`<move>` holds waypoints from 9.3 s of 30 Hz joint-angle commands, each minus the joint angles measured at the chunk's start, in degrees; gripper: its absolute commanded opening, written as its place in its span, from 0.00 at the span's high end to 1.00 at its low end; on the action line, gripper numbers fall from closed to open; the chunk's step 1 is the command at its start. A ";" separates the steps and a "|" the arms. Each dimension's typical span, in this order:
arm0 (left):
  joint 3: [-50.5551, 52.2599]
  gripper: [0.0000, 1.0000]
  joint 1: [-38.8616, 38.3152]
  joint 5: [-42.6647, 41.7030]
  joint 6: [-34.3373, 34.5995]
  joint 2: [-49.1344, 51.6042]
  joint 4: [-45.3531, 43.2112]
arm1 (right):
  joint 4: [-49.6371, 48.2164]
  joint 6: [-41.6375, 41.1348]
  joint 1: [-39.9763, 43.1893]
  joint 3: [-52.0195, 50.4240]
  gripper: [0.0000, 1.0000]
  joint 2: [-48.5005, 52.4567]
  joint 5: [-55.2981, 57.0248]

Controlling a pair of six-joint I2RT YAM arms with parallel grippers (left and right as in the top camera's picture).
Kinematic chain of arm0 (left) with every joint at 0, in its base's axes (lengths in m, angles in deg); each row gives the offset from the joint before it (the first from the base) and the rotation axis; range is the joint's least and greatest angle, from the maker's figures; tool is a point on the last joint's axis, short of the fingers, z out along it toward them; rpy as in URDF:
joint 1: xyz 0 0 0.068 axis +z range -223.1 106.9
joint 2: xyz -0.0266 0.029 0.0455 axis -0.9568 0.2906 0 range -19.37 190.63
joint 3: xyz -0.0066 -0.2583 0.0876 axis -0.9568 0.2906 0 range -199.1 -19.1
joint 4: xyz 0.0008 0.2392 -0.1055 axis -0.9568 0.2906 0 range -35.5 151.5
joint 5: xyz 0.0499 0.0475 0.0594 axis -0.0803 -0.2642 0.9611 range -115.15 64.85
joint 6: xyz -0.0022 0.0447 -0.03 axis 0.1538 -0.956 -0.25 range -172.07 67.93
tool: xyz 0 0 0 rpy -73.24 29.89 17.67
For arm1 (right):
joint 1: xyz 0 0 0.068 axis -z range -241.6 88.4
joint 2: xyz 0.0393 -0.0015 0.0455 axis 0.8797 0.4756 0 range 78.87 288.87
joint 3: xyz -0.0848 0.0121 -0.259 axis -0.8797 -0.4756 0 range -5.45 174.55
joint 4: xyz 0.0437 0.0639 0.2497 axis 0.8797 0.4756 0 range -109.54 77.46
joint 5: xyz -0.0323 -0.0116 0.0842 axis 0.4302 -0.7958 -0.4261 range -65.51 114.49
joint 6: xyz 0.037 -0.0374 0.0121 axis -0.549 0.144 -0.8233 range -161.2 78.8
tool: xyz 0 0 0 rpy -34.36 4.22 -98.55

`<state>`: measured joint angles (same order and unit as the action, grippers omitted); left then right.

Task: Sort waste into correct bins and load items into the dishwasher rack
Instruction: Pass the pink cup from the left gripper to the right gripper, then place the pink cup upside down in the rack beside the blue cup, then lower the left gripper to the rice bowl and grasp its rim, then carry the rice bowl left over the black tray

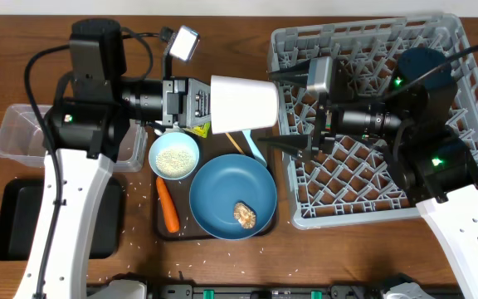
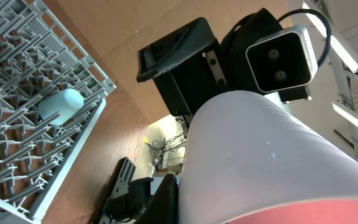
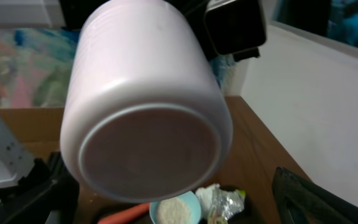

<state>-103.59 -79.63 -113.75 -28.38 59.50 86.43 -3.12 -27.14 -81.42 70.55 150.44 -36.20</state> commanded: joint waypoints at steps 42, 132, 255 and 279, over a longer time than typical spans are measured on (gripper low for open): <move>-0.50 0.93 0.07 1.22 0.37 -3.26 -1.60 | -18.36 -12.63 -4.52 -0.04 0.42 1.84 -4.17; 1.53 0.30 -5.73 78.73 -13.51 3.52 33.83 | 31.76 -28.15 16.96 2.99 0.14 2.51 39.45; 3.67 0.71 -14.99 99.08 -1.07 37.51 18.05 | 37.40 -28.35 15.61 2.95 0.12 3.34 39.43; 4.76 0.94 -15.06 98.07 -0.42 32.33 20.37 | 36.96 -28.37 15.63 2.95 0.09 3.34 39.45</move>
<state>-98.41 -94.91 -15.87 -29.54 96.44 105.33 33.91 -55.83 -65.59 73.35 153.65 3.60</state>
